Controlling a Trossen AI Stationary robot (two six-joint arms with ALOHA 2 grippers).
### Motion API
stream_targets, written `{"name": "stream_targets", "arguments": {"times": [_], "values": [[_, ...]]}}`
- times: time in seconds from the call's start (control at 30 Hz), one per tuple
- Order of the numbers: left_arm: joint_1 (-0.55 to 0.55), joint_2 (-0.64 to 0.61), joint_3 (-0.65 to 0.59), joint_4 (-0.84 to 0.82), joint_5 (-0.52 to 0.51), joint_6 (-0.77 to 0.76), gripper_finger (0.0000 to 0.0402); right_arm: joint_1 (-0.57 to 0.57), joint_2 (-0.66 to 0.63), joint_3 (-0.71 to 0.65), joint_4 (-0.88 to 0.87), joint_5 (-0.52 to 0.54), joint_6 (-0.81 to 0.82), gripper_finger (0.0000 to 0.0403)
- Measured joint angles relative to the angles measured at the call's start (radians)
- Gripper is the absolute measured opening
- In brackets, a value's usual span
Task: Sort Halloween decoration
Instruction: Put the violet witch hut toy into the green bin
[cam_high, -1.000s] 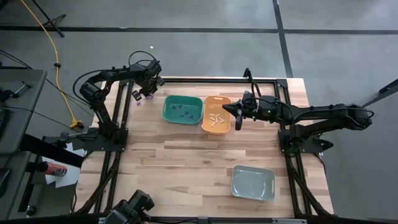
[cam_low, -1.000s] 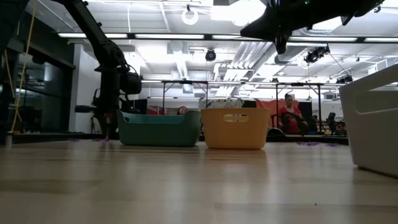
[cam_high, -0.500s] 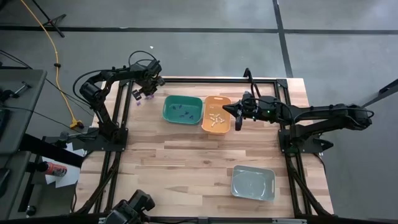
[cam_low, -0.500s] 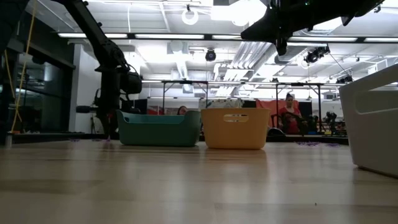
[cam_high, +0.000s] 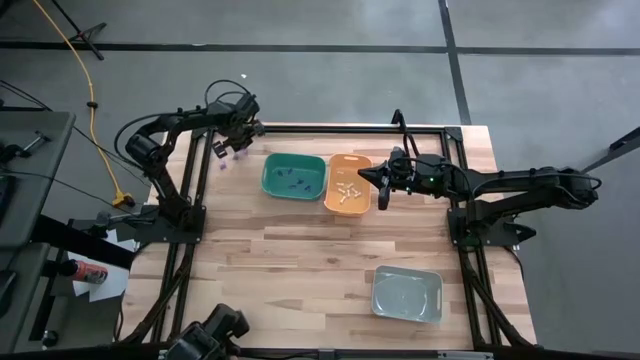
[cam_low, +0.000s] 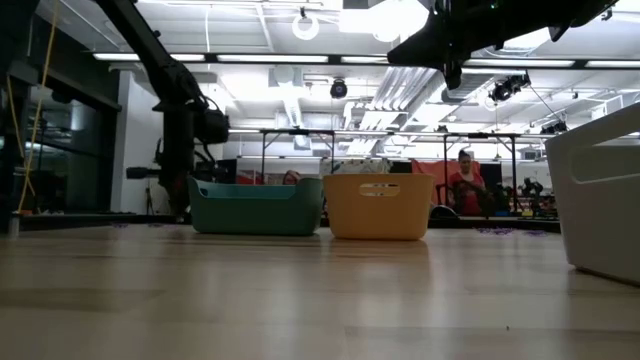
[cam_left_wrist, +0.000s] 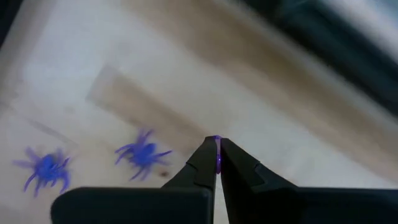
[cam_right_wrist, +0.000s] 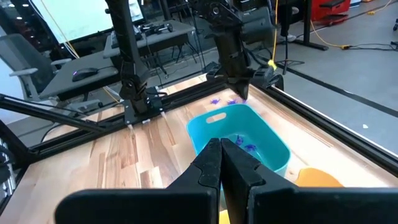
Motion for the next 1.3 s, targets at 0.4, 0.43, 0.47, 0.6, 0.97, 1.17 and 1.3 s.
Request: {"name": "stream_targets", "arguments": {"times": [0.4, 0.43, 0.47, 0.6, 0.97, 1.17, 1.3], "values": [[-0.003, -0.253, 0.000, 0.228, -0.023, 0.203, 0.0001, 0.000, 0.000, 0.000, -0.001, 0.000, 0.004, 0.0000], [-0.015, -0.285, 0.000, 0.252, -0.018, 0.262, 0.0001, 0.000, 0.000, 0.000, -0.001, 0.000, 0.009, 0.0000], [-0.030, -0.314, 0.000, 0.268, -0.002, 0.328, 0.0001, 0.000, 0.000, 0.000, -0.001, 0.000, 0.014, 0.0000], [-0.116, -0.442, 0.000, 0.302, 0.090, 0.578, 0.0001, 0.000, 0.000, 0.000, 0.001, 0.000, 0.040, 0.0000], [-0.506, -0.690, 0.000, 0.543, 0.449, 0.837, 0.0000, 0.000, 0.000, -0.001, 0.276, 0.000, 0.100, 0.0000], [-0.689, -0.699, -0.031, 0.625, 0.357, 0.835, 0.0000, 0.000, 0.000, -0.001, 0.428, -0.020, 0.099, 0.0000], [-0.760, -0.694, -0.206, 0.883, 0.294, 0.767, 0.0000, 0.000, 0.000, -0.001, 0.439, -0.070, 0.101, 0.0000]]}}
